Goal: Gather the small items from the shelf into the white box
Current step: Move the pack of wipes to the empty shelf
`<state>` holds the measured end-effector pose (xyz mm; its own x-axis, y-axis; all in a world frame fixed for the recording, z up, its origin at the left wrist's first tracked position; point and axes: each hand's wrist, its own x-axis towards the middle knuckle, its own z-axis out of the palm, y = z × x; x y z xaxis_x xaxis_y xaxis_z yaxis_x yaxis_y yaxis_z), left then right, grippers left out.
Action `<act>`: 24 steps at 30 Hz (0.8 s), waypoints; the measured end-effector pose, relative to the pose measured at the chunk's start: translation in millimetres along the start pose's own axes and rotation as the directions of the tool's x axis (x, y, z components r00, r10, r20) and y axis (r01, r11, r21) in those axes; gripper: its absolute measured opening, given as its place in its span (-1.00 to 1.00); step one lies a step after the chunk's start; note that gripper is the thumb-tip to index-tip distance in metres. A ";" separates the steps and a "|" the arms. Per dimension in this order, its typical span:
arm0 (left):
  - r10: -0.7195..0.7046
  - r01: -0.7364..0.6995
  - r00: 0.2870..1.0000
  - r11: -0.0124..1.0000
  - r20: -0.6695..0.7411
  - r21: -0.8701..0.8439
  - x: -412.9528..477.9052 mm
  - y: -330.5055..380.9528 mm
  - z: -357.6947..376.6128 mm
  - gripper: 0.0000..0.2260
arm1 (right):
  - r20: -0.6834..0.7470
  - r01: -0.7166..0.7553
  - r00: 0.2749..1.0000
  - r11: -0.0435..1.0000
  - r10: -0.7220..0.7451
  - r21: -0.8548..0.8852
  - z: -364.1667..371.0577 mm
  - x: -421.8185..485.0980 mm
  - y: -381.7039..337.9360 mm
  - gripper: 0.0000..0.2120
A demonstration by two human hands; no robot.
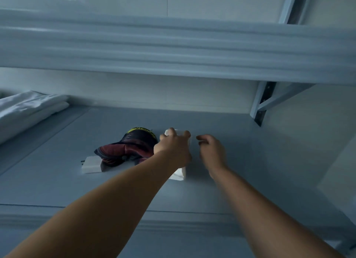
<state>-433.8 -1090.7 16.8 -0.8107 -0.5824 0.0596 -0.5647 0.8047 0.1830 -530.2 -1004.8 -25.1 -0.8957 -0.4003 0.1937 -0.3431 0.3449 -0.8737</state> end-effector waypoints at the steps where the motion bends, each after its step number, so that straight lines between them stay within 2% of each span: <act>1: -0.018 0.018 1.000 1.000 0.006 0.010 2.2 0.2 2.3 -0.45 | -0.003 0.014 1.000 1.000 -0.014 -0.023 -0.7 4.2 1.7 -0.66; 7: -0.078 0.079 0.997 0.995 -0.018 0.060 13.6 -2.9 12.5 -0.45 | 0.007 0.060 0.998 0.996 -0.060 -0.068 -0.1 17.8 9.7 -0.66; 11: -0.064 0.068 0.997 0.984 -0.030 0.167 15.4 -4.5 16.4 -0.48 | 0.028 0.078 0.997 0.995 -0.076 -0.062 3.4 17.1 10.4 -0.63; 15: 0.002 0.006 0.999 0.965 -0.034 0.261 16.3 -9.1 12.7 -0.42 | 0.011 0.091 0.996 0.993 -0.090 -0.077 4.4 8.3 8.9 -0.62; 18: 0.033 -0.032 0.999 0.973 -0.002 0.228 12.2 -15.8 8.7 -0.33 | -0.023 0.086 0.996 0.991 -0.089 -0.098 1.9 -0.2 6.6 -0.63; 24: 0.228 -0.208 0.969 0.960 -0.091 0.189 -6.3 -24.0 4.8 -0.45 | -0.090 0.057 0.993 0.988 -0.070 -0.145 -8.6 -28.0 -1.8 -0.62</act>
<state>-415.8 -1105.8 7.4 -0.9008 -0.3912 0.1884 -0.4021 0.9153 -0.0221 -506.9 -986.9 -25.2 -0.8912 -0.3456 0.2939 -0.4308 0.4413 -0.7872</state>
